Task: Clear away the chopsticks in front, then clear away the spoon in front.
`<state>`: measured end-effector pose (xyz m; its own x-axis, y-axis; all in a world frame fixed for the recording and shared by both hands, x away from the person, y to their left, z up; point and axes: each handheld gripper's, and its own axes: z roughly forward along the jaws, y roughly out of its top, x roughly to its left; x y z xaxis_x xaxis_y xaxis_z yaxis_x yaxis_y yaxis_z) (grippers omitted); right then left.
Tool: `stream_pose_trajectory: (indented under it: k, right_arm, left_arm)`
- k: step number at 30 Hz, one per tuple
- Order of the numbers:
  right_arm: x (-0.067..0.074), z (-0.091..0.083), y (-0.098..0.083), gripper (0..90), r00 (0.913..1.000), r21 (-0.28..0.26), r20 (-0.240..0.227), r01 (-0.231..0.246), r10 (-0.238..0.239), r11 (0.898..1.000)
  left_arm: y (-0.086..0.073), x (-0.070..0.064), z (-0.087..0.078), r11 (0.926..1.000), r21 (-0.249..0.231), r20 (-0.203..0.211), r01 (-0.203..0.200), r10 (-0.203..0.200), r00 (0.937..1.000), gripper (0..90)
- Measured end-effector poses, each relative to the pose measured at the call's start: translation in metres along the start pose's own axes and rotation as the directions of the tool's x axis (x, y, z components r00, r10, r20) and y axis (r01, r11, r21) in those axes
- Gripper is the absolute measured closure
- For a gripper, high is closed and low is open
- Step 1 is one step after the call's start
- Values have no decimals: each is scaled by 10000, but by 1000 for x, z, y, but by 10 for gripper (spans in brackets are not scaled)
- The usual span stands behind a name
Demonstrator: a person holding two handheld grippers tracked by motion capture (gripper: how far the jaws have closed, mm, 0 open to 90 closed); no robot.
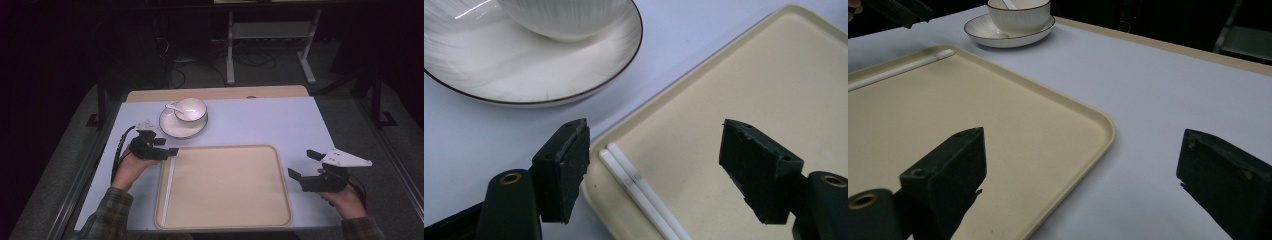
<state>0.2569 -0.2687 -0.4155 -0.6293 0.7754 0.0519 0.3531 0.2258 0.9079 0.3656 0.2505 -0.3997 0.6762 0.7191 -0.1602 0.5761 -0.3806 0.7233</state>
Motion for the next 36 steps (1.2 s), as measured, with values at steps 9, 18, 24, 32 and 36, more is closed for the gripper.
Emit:
stream_pose_trajectory:
  k: [9,18,24,32,36]
  right_arm:
    - [-2,-3,0,50,9998,-91,150,-157,158,9998]
    - [0,1,2,50,9999,-60,148,-89,90,9999]
    - [-2,1,1,50,9999,-80,89,-101,102,9999]
    - [-2,0,1,50,9999,-85,127,-94,95,9999]
    - [-2,0,1,50,9999,-69,134,-91,92,9999]
  left_arm:
    - [14,6,1,9992,-392,74,88,-85,9999,276]
    - [37,19,1,9985,-537,-70,-94,90,9999,276]
    - [46,25,0,9980,-627,-271,-93,76,9996,276]
    - [50,37,0,9975,-708,-378,68,-95,9992,276]
    - [53,45,0,9976,-692,-439,98,-128,9990,277]
